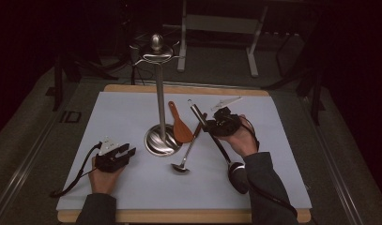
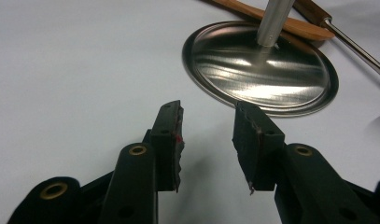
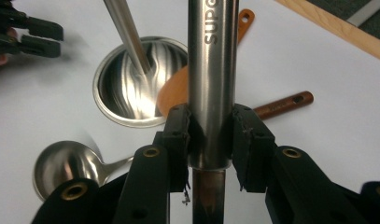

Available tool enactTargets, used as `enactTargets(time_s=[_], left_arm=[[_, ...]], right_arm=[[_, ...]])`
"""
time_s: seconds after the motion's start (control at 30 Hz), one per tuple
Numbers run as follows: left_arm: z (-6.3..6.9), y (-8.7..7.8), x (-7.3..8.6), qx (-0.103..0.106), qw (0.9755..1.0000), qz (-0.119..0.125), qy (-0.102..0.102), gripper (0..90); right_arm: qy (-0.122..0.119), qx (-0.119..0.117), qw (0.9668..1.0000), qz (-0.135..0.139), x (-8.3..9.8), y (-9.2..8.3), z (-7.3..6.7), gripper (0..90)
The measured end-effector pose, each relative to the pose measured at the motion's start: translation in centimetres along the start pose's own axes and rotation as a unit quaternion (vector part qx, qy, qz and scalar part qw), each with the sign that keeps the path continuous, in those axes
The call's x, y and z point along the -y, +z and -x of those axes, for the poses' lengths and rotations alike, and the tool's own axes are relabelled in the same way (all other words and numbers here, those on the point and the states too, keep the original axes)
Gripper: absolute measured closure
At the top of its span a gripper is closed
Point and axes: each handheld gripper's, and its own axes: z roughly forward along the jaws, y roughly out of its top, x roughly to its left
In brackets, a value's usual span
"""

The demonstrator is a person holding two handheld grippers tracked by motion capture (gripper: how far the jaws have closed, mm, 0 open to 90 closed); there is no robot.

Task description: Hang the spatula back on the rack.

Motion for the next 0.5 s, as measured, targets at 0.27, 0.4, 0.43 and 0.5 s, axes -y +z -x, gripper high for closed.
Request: enactTargets(time_s=[0.27,0.4,0.43,0.5], left_arm=[[0.0,0.01,0.0,0.0,1.0,0.0,0.0,62.2],[0.0,0.01,0.0,0.0,1.0,0.0,-0.001,62.1],[0.0,0.01,0.0,0.0,1.0,0.0,-0.001,62.1],[0.0,0.01,0.0,0.0,1.0,0.0,-0.001,62.0]], right_arm=[[-0.004,-0.019,0.9996,0.022,-0.28,-0.52,-0.22,69.1],[-0.009,-0.024,0.9991,0.034,-0.35,-0.78,-0.3,69.1],[-0.008,-0.026,0.999,0.036,-0.37,-0.84,-0.34,69.1],[-0.01,-0.029,0.9986,0.042,-0.38,-0.93,-0.4,69.1]])
